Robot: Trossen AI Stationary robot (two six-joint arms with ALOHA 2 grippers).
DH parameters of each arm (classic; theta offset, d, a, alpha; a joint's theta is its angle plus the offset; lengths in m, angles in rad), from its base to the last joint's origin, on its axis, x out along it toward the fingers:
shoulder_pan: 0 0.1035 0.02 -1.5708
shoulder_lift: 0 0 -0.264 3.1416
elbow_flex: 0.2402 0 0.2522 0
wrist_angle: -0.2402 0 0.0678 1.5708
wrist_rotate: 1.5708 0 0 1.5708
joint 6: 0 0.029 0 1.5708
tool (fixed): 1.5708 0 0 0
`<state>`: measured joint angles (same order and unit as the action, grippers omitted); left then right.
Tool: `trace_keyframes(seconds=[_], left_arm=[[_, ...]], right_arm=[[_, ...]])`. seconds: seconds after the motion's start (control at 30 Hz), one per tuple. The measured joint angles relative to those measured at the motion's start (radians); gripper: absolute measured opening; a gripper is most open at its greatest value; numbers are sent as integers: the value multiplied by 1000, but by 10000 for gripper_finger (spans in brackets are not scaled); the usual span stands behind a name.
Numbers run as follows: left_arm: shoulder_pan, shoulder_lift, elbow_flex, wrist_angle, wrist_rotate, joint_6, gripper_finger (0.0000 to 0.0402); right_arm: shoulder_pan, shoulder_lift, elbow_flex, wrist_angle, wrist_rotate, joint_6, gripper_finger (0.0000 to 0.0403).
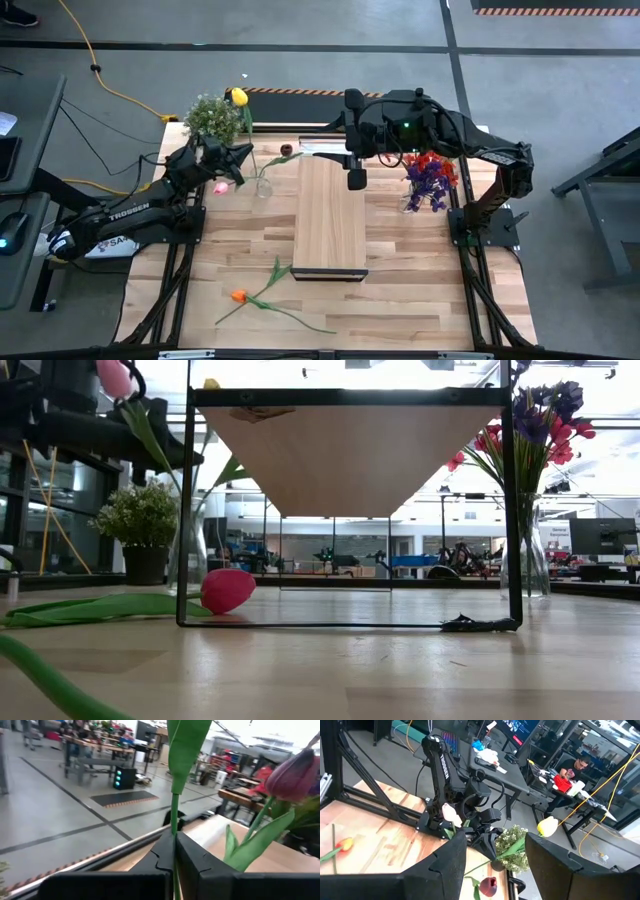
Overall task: Pick and place flowers into a vace then onto a shelf
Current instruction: Put the yellow tulip into the left transparent vase
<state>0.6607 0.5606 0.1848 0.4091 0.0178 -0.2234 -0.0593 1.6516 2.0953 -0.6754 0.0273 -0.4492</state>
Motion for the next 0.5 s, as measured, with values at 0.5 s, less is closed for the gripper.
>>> trace_keyframes(seconds=[0.5], left_arm=[[0,0,0,8,-3,36,92]], right_arm=[[0,0,0,0,0,0,193]])
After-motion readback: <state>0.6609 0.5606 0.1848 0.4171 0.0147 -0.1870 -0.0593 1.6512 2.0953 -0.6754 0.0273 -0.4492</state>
